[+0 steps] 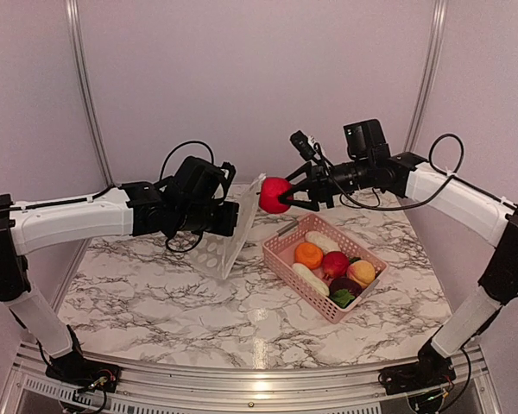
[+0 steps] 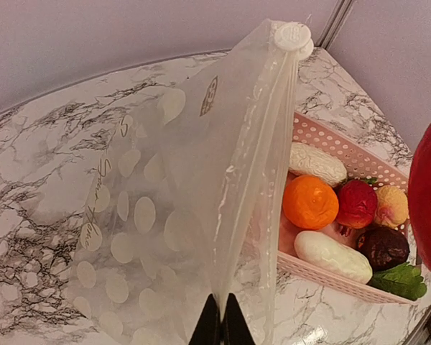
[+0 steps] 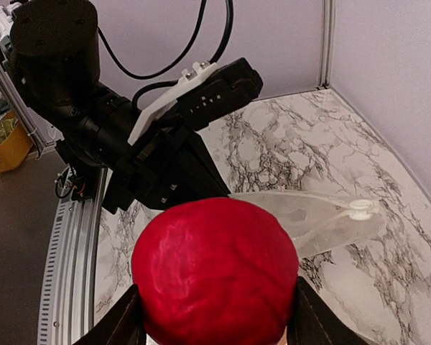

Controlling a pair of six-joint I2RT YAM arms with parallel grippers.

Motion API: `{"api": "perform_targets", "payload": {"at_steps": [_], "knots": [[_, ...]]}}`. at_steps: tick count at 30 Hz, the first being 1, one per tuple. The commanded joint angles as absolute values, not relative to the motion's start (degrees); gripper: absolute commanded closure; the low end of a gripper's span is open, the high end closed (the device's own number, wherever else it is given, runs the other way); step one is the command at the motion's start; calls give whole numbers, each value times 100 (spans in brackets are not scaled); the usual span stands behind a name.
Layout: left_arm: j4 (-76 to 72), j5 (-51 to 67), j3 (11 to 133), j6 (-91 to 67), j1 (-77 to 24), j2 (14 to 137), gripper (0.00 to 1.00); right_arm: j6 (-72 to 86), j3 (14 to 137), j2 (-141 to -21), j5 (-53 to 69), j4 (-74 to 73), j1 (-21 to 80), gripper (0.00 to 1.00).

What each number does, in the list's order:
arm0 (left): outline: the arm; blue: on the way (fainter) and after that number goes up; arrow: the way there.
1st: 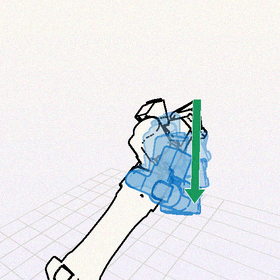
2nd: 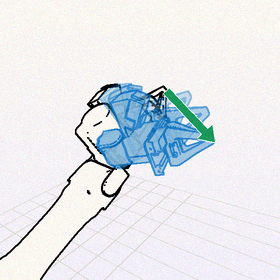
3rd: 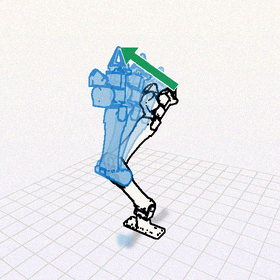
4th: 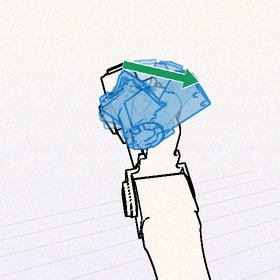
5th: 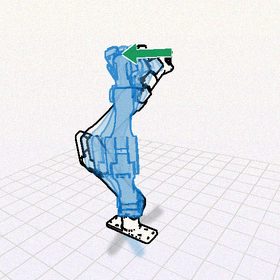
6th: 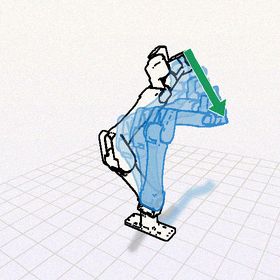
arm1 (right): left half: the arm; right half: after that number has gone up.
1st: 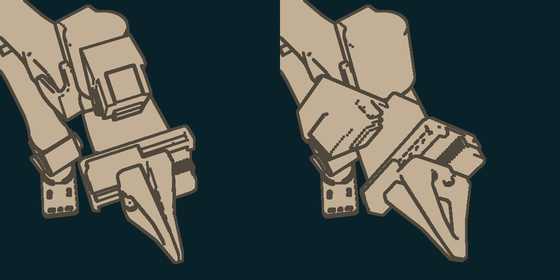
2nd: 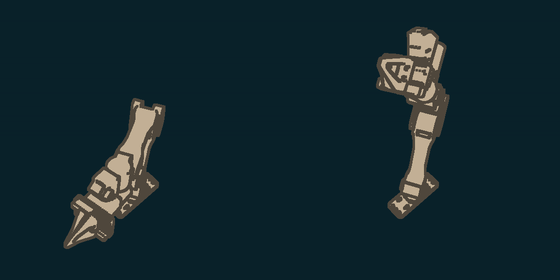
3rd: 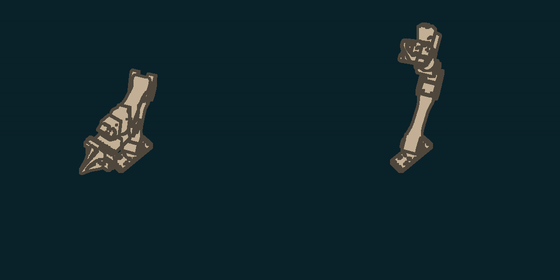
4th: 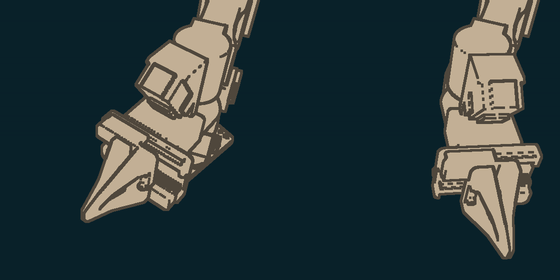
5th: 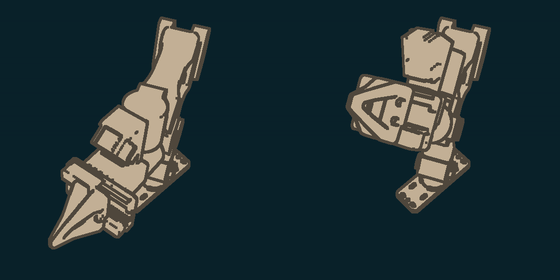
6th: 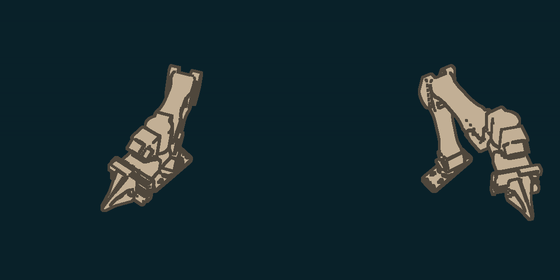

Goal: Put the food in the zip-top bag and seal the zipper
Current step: Place the fake fruit in the zipper food storage bag.

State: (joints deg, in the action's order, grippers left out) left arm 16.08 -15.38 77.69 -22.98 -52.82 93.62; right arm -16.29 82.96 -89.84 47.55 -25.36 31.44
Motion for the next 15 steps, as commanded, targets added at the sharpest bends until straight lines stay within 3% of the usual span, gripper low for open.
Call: {"api": "perform_targets", "payload": {"at_steps": [1,15], "knots": [[1494,-1425,7927,-2435,-5250,9404,100,-931,8631,-9348,5188,-1890,3314,67],[930,-967,7802,-3204,-5261,8591,100,-111,8990,-9941,5346,-1353,3595,68]]}}
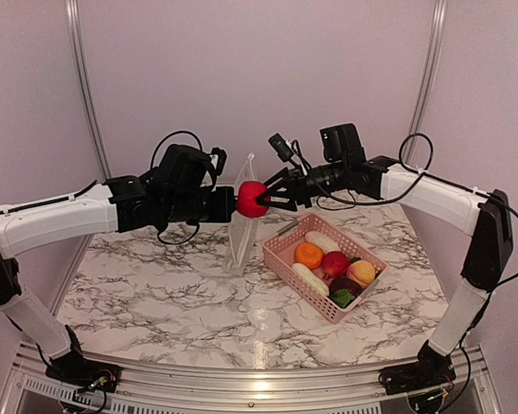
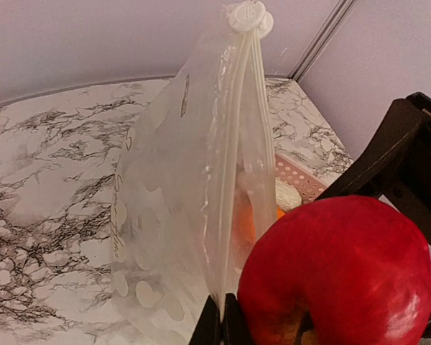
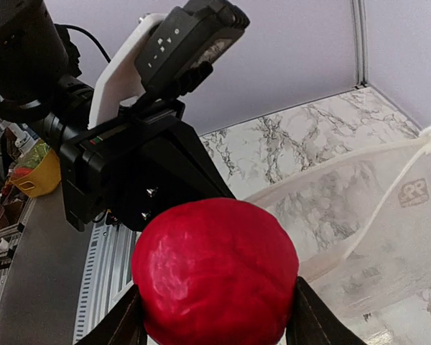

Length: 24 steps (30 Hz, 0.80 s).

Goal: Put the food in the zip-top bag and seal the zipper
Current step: Place the fake fruit in the zipper food storage bag.

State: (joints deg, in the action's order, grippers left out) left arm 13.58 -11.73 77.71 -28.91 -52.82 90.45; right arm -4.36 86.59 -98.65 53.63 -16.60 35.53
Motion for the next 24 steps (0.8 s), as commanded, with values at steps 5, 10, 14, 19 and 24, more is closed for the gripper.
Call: {"api": "perform_targets", "payload": {"at_steps": [5,10,14,19,24], "knots": [[611,-906,7571,-3429,-5258,8292,100,-58,9067,-10091,4731,-1562,3599,70],[606,-871,7509,-3437,-5256,8313,100,-134,9103,-10126,4018,-1858,3606,70],[572,-830,7496,-3405,-5259,8483,100,-293,9204,-10099,3563,-2103,3771,69],[484,-713,7534,-3483,-5257,8745,100,-404,9465,-10165,3363,-2302,4131,69],[539,-667,7624,-3506,-5258,8877,100,-386,9772,-10475,3362,-2403,4244,68]]}}
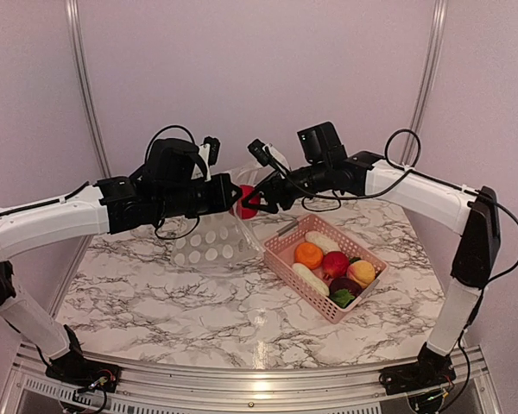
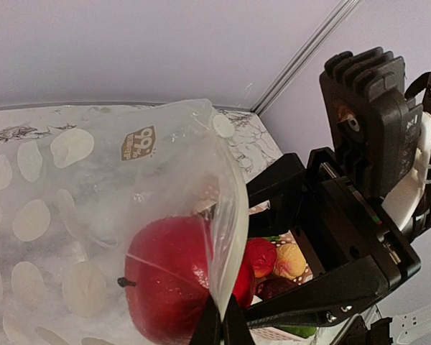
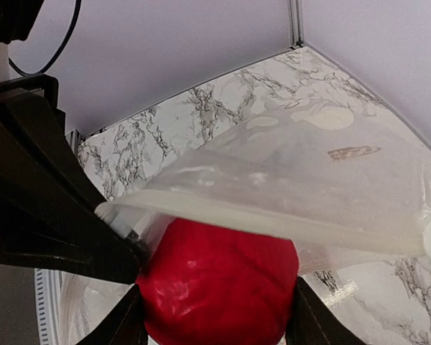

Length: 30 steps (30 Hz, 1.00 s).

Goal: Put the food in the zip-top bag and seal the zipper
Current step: Place the fake fruit in the zipper food storage bag.

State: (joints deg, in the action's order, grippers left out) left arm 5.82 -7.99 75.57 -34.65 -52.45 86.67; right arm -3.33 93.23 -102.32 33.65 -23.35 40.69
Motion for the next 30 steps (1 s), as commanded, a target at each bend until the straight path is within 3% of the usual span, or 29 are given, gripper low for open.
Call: {"api": "perform_targets", "payload": {"at_steps": [1,7,11,20,30], "knots": [[585,-674,7645,-3506,-5256,8907,100,-379,9803,-10518,3423,-2401,4237,68],[404,-540,7581,-3568,-5265,8928,100,299,10012,-10875,3403,-2258,4297,65],[364,-589,7572,-3548,-5274,8941,100,787,10143,-11163,4214,-1981,4298,55],[503,-1032,7264,-3434,-5260,8689,100,118,9602,-10349,3759,-2223,4297,3],[1023,-1723,7123,-2991,-5253,8577,100,-760,8795,-9280,2952,-2328,4269,3]]}}
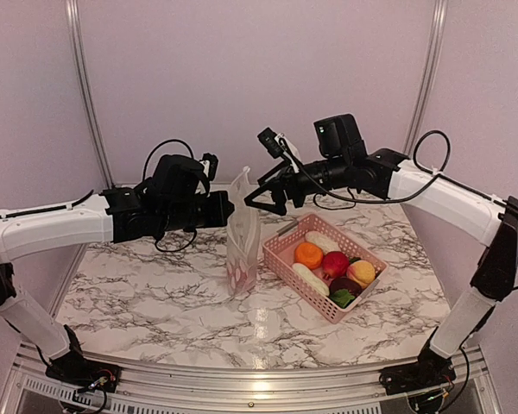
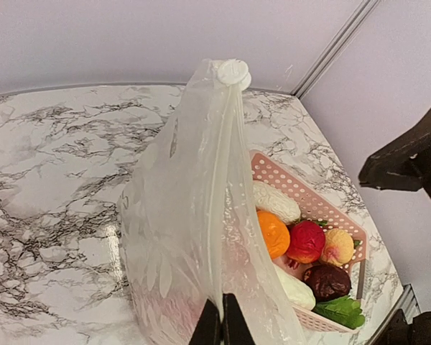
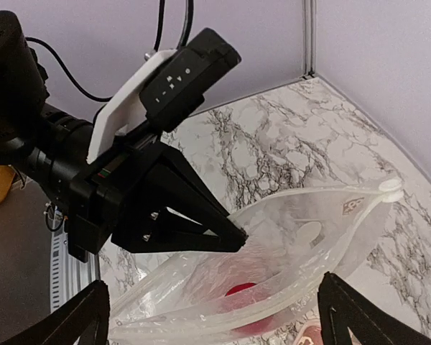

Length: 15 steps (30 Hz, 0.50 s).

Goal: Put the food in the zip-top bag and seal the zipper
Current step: Place the fake fruit in the zipper food storage bag, then adjust the zipper food storage bag at the center of the board.

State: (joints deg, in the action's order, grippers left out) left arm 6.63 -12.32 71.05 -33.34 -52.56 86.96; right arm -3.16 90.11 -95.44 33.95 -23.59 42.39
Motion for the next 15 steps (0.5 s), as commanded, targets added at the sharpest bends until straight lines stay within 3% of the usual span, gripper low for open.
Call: {"api": "perform_targets", "payload": {"at_steps": [1,6,10,15], "knots": [[1076,-1785,7127,-2936,-5248,8547,100,-823,8717,-9217,2870,-2329,4240,5],[1323,-1953,7161,-2691,-5240,8341,100,-939,8253,-8901,2661,-2240,3889,14],[1339,-1889,7097,-2602,-5236,8250,100,-854,8119,-8861,2852,-2126,3714,29],[1059,-1681,6973,-2707,-5246,8238,100,-381,8626,-9532,3577,-2218,3736,39]]}}
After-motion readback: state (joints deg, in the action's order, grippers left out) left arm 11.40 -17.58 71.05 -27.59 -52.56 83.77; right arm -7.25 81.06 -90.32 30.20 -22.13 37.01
